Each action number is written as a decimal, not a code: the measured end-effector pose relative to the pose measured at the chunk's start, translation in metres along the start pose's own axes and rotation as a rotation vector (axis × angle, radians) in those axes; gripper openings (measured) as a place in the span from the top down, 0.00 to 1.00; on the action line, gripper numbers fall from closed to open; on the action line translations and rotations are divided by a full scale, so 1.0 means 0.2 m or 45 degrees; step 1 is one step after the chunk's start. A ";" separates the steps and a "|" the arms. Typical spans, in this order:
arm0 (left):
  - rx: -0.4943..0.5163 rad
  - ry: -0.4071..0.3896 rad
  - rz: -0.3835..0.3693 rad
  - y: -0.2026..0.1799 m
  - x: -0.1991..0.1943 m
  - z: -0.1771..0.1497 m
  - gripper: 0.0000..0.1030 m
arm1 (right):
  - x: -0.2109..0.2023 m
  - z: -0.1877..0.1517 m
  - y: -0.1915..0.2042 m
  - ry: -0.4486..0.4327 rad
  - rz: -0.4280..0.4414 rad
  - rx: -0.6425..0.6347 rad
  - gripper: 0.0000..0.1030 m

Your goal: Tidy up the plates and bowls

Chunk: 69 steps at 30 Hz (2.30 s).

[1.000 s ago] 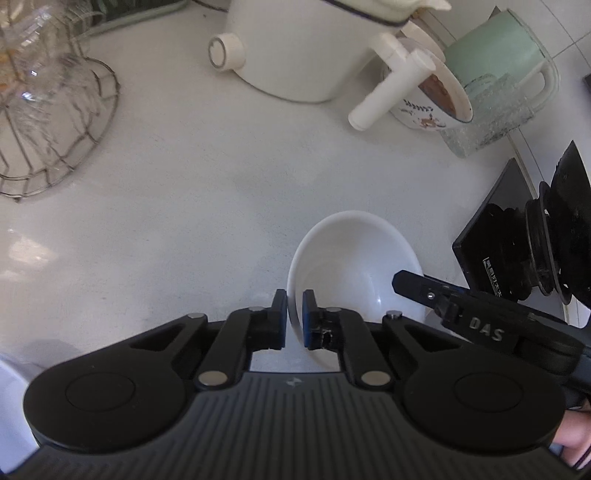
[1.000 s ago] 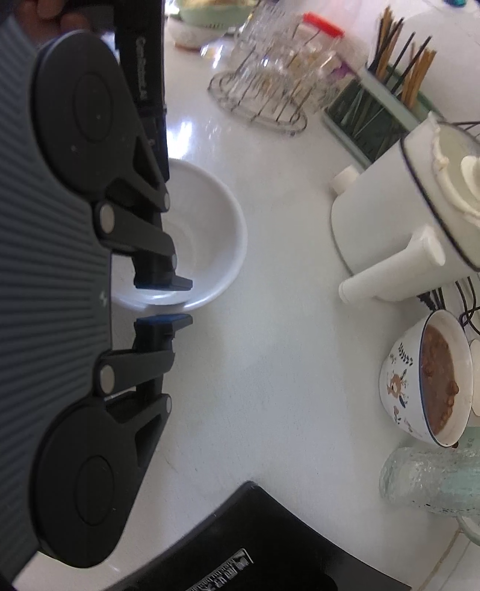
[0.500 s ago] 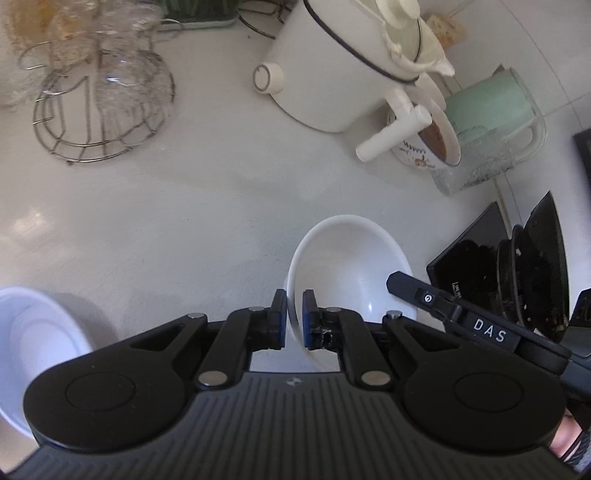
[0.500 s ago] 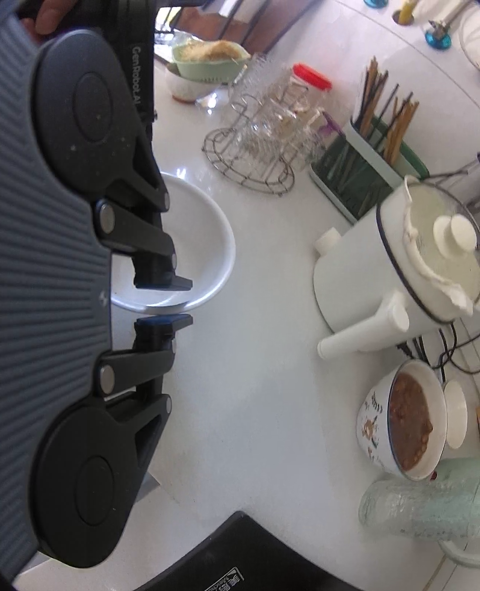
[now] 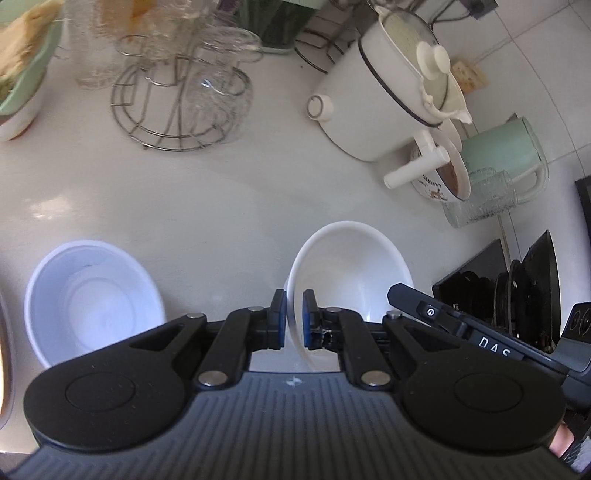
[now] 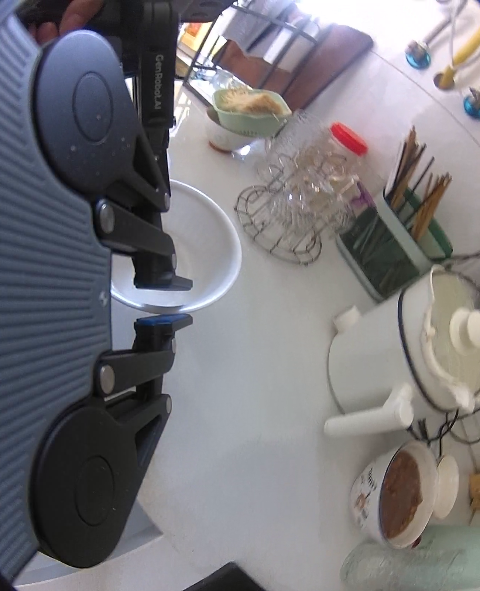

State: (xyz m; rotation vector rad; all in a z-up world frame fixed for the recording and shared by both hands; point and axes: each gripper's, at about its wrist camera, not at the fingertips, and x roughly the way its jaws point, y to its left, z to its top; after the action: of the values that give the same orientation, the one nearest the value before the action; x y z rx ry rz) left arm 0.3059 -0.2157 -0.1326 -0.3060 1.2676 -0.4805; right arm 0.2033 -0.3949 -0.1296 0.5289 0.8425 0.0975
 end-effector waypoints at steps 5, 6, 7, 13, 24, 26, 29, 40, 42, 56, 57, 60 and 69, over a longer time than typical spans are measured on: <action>-0.031 -0.040 0.011 0.06 -0.08 -0.02 0.90 | 0.02 0.00 0.07 0.014 0.026 -0.051 0.84; -0.041 -0.047 0.013 0.07 -0.09 -0.02 0.90 | 0.02 0.00 0.09 0.018 0.031 -0.062 0.84; -0.053 -0.056 0.013 0.08 -0.11 -0.03 0.90 | 0.03 0.00 0.10 0.021 0.037 -0.068 0.84; -0.130 -0.111 0.030 0.18 -0.20 -0.06 0.90 | 0.07 0.00 0.21 0.049 0.072 -0.113 0.84; -0.224 -0.206 0.101 0.35 -0.37 -0.14 0.89 | 0.14 -0.03 0.43 0.118 0.127 -0.253 0.84; -0.252 -0.224 0.114 0.38 -0.40 -0.16 0.89 | 0.17 -0.04 0.47 0.136 0.138 -0.279 0.84; -0.284 -0.245 0.149 0.45 -0.44 -0.18 0.89 | 0.21 -0.05 0.54 0.160 0.157 -0.325 0.83; -0.384 -0.240 0.315 0.63 -0.44 -0.23 0.87 | 0.40 -0.14 0.78 0.210 0.153 -0.527 0.82; -0.372 -0.233 0.344 0.64 -0.41 -0.23 0.87 | 0.43 -0.15 0.80 0.224 0.139 -0.547 0.82; -0.377 -0.219 0.476 0.67 -0.34 -0.29 0.46 | 0.51 -0.17 0.78 0.283 0.093 -0.574 0.65; -0.389 -0.222 0.477 0.68 -0.34 -0.30 0.46 | 0.52 -0.16 0.77 0.278 0.087 -0.568 0.60; -0.426 -0.228 0.481 0.71 -0.35 -0.32 0.46 | 0.55 -0.14 0.74 0.282 0.075 -0.542 0.54; -0.535 -0.251 0.419 0.75 -0.37 -0.40 0.44 | 0.73 -0.15 0.63 0.454 0.121 -0.341 0.54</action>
State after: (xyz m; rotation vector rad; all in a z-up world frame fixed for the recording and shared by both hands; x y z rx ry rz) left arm 0.2399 -0.0455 -0.1649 -0.4745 1.1893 0.1010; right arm 0.2941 -0.2320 -0.1846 0.3011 1.1313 0.3957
